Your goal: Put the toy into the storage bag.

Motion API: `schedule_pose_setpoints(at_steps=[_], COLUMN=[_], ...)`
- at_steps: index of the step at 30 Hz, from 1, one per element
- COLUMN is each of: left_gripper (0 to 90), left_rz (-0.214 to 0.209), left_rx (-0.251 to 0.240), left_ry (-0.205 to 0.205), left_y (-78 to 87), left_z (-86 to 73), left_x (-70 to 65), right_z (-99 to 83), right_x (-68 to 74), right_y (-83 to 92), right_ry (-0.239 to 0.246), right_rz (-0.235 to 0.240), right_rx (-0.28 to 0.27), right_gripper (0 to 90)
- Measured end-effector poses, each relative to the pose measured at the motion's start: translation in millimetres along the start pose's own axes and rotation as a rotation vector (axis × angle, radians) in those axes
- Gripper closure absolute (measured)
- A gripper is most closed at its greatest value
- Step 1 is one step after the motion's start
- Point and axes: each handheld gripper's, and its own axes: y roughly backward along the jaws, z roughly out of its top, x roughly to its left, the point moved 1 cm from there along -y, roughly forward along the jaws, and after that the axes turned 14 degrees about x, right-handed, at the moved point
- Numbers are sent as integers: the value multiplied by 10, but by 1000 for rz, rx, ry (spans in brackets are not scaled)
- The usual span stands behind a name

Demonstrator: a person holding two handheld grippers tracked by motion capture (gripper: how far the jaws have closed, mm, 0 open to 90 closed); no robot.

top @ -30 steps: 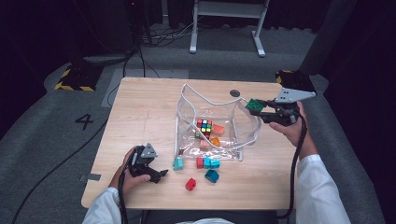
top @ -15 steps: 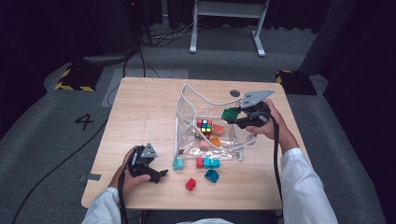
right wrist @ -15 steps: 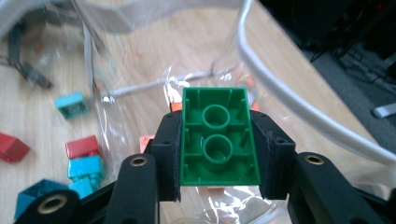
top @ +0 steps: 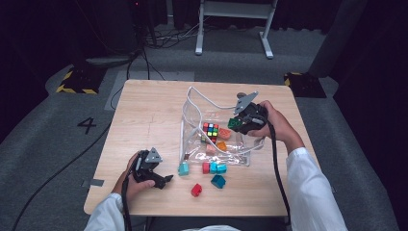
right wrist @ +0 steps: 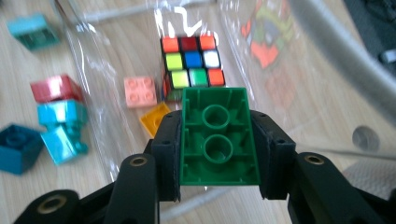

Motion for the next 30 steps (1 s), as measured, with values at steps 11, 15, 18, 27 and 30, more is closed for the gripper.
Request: schedule_pose_setpoints(at_steps=[11,15,18,27,30], left_gripper=[4,4,4,4,4], left_rz=[0,0,0,0,0], left_rx=[0,0,1,1,0], left_ry=[0,0,0,0,0], left_y=[0,1,1,1,0], left_z=[0,0,0,0,0], left_x=[0,0,0,0,0], right_z=[-169,-243,-259,-289,-331], right_x=[-22,-31,-31,-12,-9], right_y=[-2,-1,16,47,112], right_ry=[-4,-17,-15,-31,-43], right_rz=[-41,-39,-43,-41,-36], right_rx=[192,209,205,134,63], right_gripper=[588,588,587,496,474])
